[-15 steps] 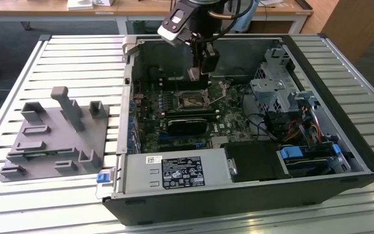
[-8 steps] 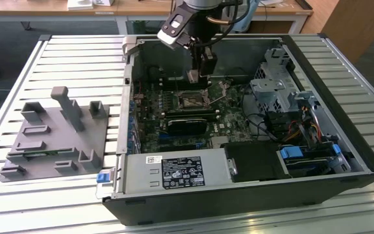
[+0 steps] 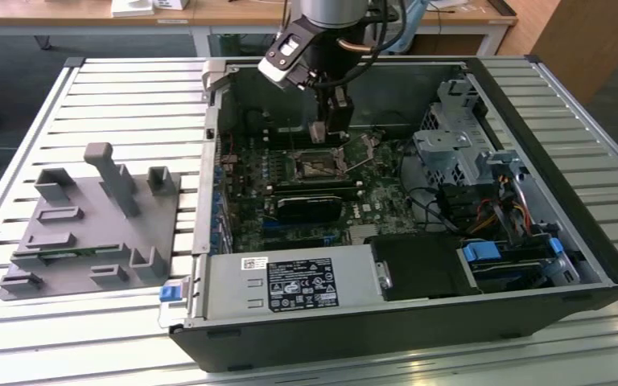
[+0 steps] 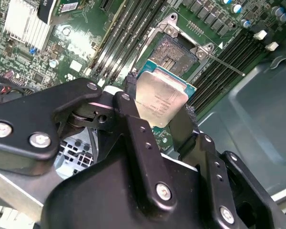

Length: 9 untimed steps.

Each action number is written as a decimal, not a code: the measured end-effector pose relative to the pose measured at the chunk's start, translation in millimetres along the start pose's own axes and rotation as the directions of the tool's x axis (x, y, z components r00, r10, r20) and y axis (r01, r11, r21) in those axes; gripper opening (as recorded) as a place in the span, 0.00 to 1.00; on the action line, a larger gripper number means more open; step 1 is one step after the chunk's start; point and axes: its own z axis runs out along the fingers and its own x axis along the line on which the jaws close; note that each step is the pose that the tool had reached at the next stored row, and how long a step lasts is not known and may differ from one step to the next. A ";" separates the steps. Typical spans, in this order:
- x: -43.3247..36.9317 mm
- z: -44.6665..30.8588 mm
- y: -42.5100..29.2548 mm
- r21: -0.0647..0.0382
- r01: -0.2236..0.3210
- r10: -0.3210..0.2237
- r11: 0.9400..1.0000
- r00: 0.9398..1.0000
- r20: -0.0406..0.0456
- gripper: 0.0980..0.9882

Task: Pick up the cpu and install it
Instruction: 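Place the cpu into insertion slot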

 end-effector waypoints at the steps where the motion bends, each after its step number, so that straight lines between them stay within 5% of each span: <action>1: 0.0 1.0 -0.1 0.000 0.000 0.000 1.000 1.000 0.000 0.48; 9: 0.1 8.1 -0.5 0.000 0.000 0.000 1.000 1.000 0.000 0.48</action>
